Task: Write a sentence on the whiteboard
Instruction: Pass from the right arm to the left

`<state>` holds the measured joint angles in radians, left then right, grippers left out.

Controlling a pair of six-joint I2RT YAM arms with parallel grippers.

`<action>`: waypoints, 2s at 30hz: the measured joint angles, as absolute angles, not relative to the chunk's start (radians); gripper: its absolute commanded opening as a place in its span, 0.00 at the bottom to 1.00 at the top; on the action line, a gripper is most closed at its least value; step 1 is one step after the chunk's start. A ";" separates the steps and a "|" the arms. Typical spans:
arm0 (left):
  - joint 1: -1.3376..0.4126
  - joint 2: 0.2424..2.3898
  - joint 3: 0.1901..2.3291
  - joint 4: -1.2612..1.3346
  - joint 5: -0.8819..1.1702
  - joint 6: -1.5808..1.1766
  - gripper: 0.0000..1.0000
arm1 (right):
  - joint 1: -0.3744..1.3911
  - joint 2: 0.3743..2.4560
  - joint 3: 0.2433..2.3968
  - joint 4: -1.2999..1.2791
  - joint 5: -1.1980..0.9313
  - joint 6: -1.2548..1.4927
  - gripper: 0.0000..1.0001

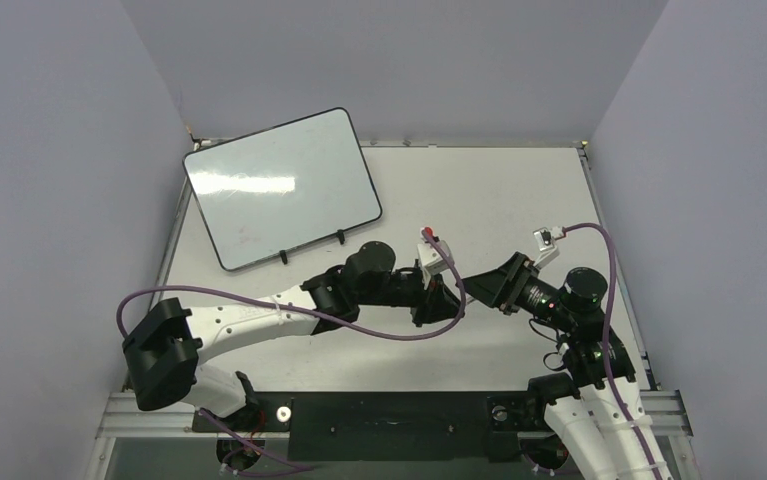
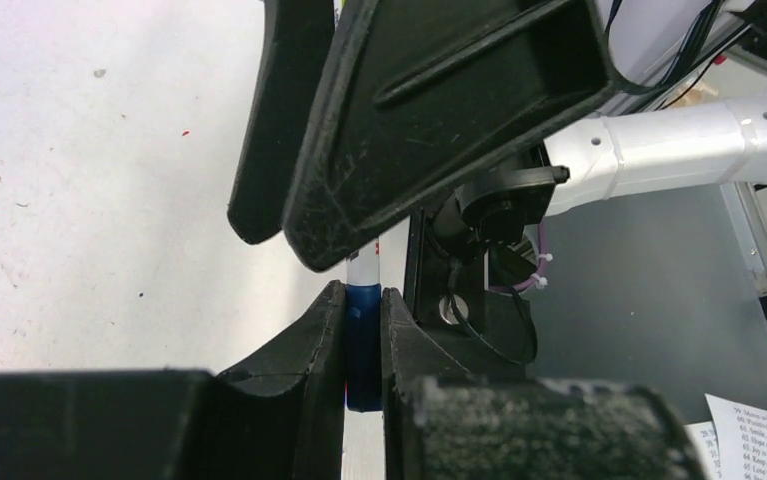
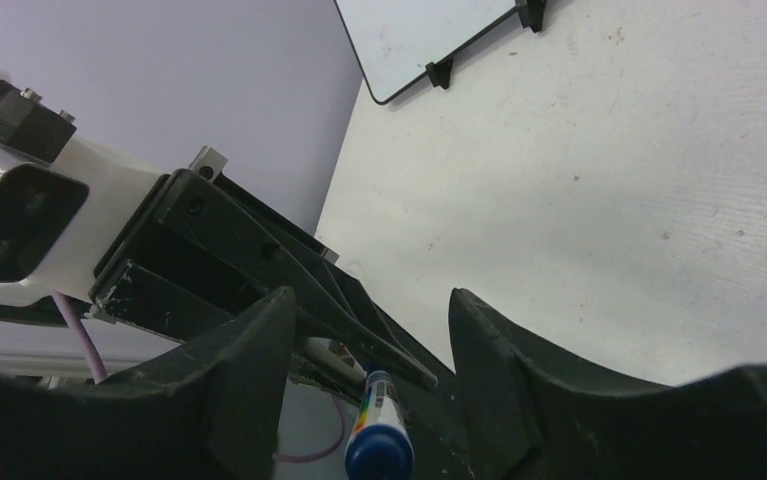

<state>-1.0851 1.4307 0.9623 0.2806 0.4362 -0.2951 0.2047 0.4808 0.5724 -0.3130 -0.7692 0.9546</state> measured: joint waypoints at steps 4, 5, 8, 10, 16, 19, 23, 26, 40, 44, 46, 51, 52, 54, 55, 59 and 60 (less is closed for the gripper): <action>-1.085 1.431 0.968 0.240 0.451 -0.263 0.00 | 0.205 0.481 0.572 -0.316 -0.786 0.929 0.55; -1.084 1.430 0.969 0.230 0.455 -0.255 0.00 | 0.205 0.480 0.572 -0.317 -0.791 0.924 0.51; -1.077 1.427 0.977 0.190 0.470 -0.229 0.00 | 0.205 0.480 0.575 -0.320 -0.809 0.905 0.43; -1.069 1.421 0.982 0.170 0.477 -0.217 0.00 | 0.205 0.480 0.580 -0.324 -0.824 0.897 0.41; -1.053 1.401 0.998 0.140 0.482 -0.194 0.00 | 0.206 0.480 0.586 -0.331 -0.865 0.873 0.40; -1.050 1.399 1.001 0.138 0.484 -0.189 0.00 | 0.211 0.480 0.586 -0.348 -0.874 0.861 0.40; -1.045 1.399 1.002 0.138 0.484 -0.183 0.00 | 0.217 0.480 0.586 -0.358 -0.882 0.848 0.37; -1.044 1.399 1.002 0.138 0.484 -0.178 0.00 | 0.218 0.480 0.586 -0.361 -0.886 0.846 0.34; -1.040 1.402 1.035 0.123 0.497 -0.173 0.00 | 0.231 0.476 0.586 -0.361 -0.888 0.845 0.21; -1.040 1.402 1.035 0.122 0.503 -0.173 0.00 | 0.231 0.476 0.585 -0.361 -0.888 0.845 0.19; -1.039 1.402 1.035 0.122 0.504 -0.173 0.00 | 0.231 0.476 0.585 -0.361 -0.888 0.845 0.26; -1.039 1.402 1.035 0.122 0.509 -0.173 0.00 | 0.231 0.476 0.586 -0.372 -0.875 0.837 0.41; -1.039 1.402 1.035 0.122 0.510 -0.173 0.00 | 0.231 0.476 0.586 -0.376 -0.868 0.834 0.41; -1.039 1.402 1.035 0.123 0.513 -0.173 0.00 | 0.231 0.476 0.586 -0.379 -0.857 0.832 0.40; -1.039 1.402 1.035 0.123 0.514 -0.173 0.00 | 0.231 0.476 0.586 -0.382 -0.852 0.830 0.39; -1.039 1.402 1.035 0.123 0.514 -0.173 0.00 | 0.231 0.476 0.606 -0.414 -0.838 0.818 0.36; -1.039 1.402 1.035 0.123 0.514 -0.173 0.00 | 0.231 0.476 0.612 -0.420 -0.834 0.815 0.35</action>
